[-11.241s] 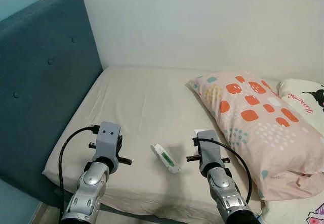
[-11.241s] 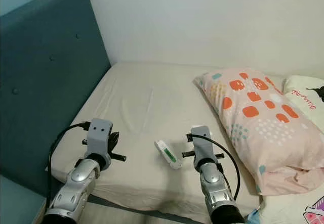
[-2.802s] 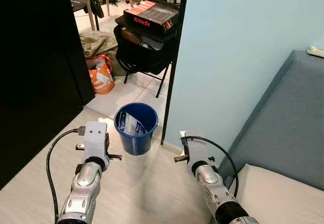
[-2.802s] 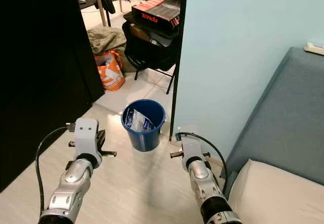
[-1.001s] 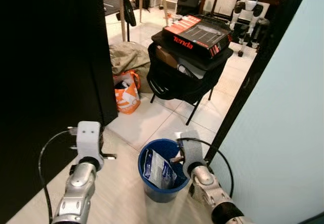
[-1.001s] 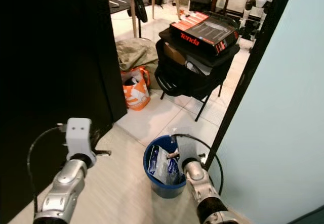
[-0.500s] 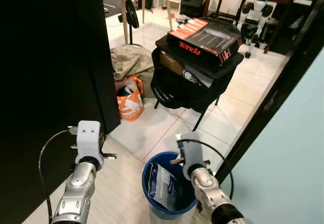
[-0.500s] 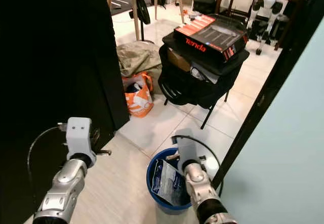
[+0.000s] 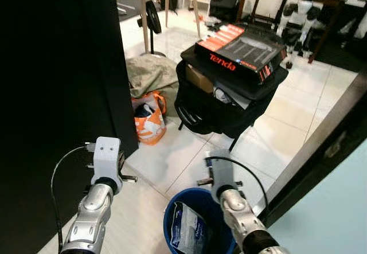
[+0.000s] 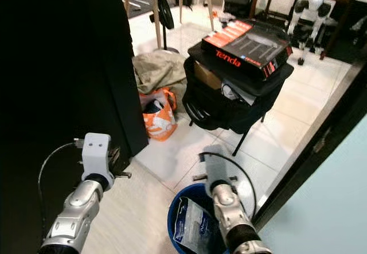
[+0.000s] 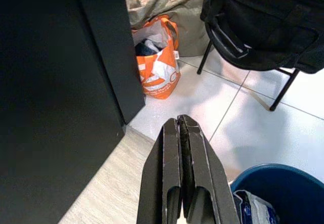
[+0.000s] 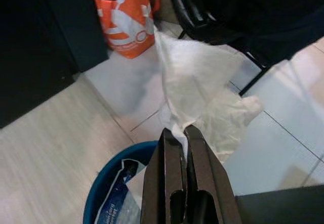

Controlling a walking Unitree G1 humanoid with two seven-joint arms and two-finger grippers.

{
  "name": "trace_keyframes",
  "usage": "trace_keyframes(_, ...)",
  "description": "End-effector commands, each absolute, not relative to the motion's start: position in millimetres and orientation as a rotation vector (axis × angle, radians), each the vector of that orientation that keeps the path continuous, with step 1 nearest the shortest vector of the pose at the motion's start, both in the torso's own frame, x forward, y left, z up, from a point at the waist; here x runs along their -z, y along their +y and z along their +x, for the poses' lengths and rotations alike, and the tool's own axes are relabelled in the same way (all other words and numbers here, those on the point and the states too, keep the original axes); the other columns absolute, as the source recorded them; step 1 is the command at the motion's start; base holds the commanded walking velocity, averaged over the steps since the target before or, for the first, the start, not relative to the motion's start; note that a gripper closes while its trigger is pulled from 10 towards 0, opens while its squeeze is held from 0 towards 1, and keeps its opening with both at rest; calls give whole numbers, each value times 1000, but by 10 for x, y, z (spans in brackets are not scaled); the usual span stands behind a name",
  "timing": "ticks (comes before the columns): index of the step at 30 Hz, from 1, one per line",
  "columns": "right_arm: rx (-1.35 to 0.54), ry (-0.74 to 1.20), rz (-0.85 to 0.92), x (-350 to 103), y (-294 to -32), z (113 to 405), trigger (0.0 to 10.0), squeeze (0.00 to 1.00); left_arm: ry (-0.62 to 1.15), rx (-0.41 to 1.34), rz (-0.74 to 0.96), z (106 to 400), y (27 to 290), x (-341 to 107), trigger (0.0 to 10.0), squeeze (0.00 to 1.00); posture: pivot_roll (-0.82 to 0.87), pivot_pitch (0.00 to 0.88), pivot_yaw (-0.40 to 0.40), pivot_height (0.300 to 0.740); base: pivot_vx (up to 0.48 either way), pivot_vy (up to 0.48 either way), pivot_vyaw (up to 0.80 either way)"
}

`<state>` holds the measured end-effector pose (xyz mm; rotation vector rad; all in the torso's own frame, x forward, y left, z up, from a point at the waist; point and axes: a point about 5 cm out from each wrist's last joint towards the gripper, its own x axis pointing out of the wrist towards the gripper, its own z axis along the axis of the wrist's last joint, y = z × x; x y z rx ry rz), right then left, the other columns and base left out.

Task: Clean up the room

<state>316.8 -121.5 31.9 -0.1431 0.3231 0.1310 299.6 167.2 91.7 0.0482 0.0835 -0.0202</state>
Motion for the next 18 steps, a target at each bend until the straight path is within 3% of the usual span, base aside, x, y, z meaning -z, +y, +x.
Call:
trace_keyframes(1, -109, 358, -135, -251, -1281, 3123, 10000, 0, 130, 47, 69, 2967, 1647, -827, 10000, 0, 93, 102, -13, 740, 0, -289, 0)
trace_keyframes(7, -107, 359, -135, -250, -1286, 3124, 10000, 0, 135, 45, 73, 2958, 1628, -824, 10000, 0, 91, 103, -13, 740, 0, -480, 0)
trace_keyframes(18, -114, 366, -141, -255, -1289, 3136, 10000, 0, 163, 38, 47, 2955, 1638, -792, 10000, 0, 90, 102, -21, 740, 0, 0, 0)
